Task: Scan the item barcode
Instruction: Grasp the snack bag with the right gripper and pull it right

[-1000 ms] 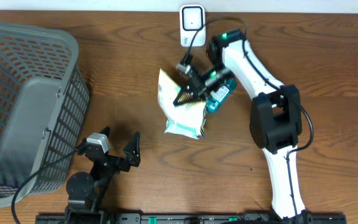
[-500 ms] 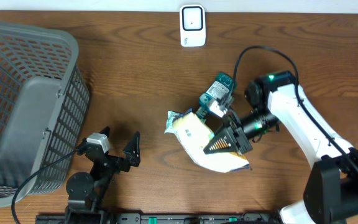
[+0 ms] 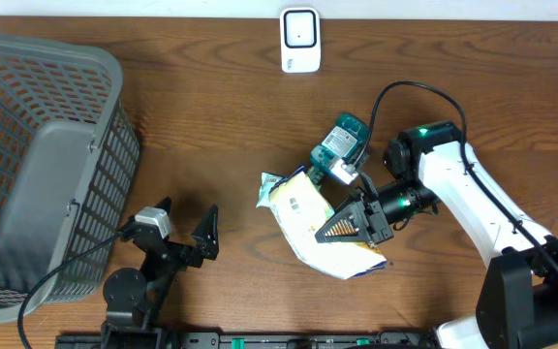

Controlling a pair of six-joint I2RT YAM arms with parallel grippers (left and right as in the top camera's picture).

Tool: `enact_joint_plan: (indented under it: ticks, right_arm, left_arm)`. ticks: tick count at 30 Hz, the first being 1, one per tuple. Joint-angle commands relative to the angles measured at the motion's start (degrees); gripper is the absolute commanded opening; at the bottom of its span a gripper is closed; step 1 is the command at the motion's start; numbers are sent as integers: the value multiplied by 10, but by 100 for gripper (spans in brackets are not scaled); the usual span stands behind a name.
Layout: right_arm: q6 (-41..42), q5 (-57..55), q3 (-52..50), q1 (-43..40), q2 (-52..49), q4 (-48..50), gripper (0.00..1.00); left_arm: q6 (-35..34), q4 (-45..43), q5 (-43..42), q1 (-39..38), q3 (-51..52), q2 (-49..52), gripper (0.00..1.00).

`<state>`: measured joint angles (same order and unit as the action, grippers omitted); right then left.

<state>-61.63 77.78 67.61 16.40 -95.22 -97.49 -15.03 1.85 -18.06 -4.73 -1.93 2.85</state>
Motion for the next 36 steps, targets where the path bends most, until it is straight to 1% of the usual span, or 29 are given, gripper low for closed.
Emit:
enact_joint_plan:
  ticks: [1,6,8,12,15,21,36]
  right_arm:
    - [25,44,-13,1,12,0,1]
    - [25,64,-51,-12,12,0,1]
    - [17,64,-78,-34,12,0,1]
    - [-23,61,-141,-99,12,0,1]
    - [-39,64,-176,-121,12,0,1]
    - [-49,81,-212,-122,12,0,1]
    - [-42,108,-215,-122,12,0,1]
  left_arm:
    - [-1,8,-3,-2,16,-3,99]
    - [-1,8,-3,-2,16,-3,99]
    - [-1,8,-3,-2,16,-3,99]
    - [-1,8,-3,-2,16,-3,99]
    - [-1,8,-3,-2,16,-3,99]
    - [-1,8,-3,-2,16,-3,99]
    - [-1,8,-3,-2,16,-3,99]
